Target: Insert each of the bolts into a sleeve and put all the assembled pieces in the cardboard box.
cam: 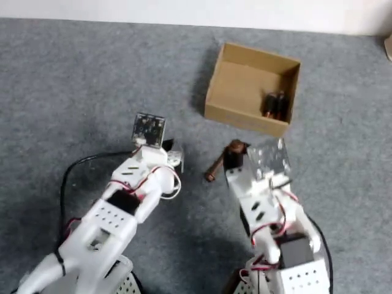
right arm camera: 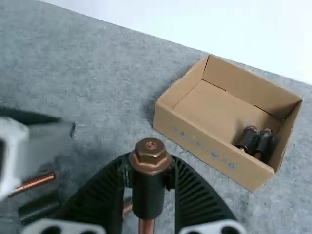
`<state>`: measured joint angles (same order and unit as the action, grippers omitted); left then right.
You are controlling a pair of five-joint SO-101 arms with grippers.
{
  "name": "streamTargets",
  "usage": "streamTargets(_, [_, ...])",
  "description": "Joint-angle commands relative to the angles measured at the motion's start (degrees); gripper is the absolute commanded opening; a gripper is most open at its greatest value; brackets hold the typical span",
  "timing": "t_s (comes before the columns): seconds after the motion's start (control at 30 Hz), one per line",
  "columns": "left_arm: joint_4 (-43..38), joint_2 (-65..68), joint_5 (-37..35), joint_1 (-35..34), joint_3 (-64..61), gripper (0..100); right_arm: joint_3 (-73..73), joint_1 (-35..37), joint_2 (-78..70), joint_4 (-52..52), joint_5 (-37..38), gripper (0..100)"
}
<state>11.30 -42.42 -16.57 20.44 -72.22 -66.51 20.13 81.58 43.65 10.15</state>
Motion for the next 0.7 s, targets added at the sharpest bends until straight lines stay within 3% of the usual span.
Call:
streamTargets(0.0, [-1.3, 3.6, 0.3, -0.9, 4.9, 1, 13.1, -0.7, -12.4, -2.9, -0.4, 0.4])
streamTargets(0.3, [-1.2, 8.5, 0.4, -4.3, 8.4, 1, 36.0, -0.8, -41.4, -2.9, -0.2, 0.4])
streamTargets(0.67, [-1.2, 8.7, 0.6, -4.4, 8.5, 1, 58.6, -9.5, -72.0, -2.9, -0.1, 0.4])
